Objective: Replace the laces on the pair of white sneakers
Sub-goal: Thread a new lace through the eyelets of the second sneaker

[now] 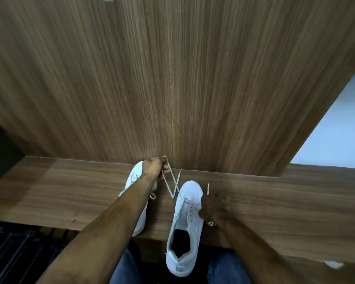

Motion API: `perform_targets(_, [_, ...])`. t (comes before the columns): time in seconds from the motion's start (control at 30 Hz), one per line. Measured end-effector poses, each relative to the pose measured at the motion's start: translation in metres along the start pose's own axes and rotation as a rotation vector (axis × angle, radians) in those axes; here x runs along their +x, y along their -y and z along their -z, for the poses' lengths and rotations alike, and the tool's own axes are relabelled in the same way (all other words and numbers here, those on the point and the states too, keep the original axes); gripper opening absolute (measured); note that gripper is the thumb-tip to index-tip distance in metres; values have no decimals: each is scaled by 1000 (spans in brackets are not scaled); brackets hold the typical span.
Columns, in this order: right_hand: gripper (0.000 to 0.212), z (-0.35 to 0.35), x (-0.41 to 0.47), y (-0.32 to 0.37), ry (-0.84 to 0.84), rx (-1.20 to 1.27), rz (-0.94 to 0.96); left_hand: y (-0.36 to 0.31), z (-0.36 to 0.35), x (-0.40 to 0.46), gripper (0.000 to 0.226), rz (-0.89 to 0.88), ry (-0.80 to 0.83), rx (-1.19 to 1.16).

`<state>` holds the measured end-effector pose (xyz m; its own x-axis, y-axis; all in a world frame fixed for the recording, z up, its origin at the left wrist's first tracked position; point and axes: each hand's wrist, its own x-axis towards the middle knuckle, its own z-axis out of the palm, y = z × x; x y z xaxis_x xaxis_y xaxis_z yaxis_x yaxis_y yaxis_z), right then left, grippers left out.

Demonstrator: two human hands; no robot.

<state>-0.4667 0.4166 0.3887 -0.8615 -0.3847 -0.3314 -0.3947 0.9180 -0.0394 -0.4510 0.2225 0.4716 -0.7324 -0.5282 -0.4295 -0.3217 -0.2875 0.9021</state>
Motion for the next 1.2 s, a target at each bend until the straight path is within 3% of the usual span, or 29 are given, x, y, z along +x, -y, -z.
perform_targets(0.17, [8, 20, 6, -19, 201, 610, -124, -6, -1, -4, 16, -9, -1, -36])
perform_targets(0.23, [3, 38, 5, -29, 176, 813, -169, -11, -1, -5, 18, -12, 6, -39])
perform_targets(0.33, [12, 63, 2, -47, 101, 1082, -214, -15, -3, -6, 19, -10, 18, -44])
perform_targets(0.53, [19, 112, -8, -67, 9, 1588, -90, -18, -12, -12, 11, -24, 44, -97])
perform_targets(0.77, [21, 165, -22, -63, -374, 1729, 171, -53, -27, -24, 12, -165, 140, -129])
perform_targets(0.93, [14, 196, -31, -62, -748, 1759, 216, -80, -32, -34, 16, -292, 166, -113])
perform_targets(1.03, [16, 209, -32, -65, -813, 1808, 299, -84, -33, -33, 14, -324, 183, -99])
perform_targets(1.2, [16, 214, -37, -57, -828, 1657, 404, -80, -40, -33, 14, -390, 212, -9])
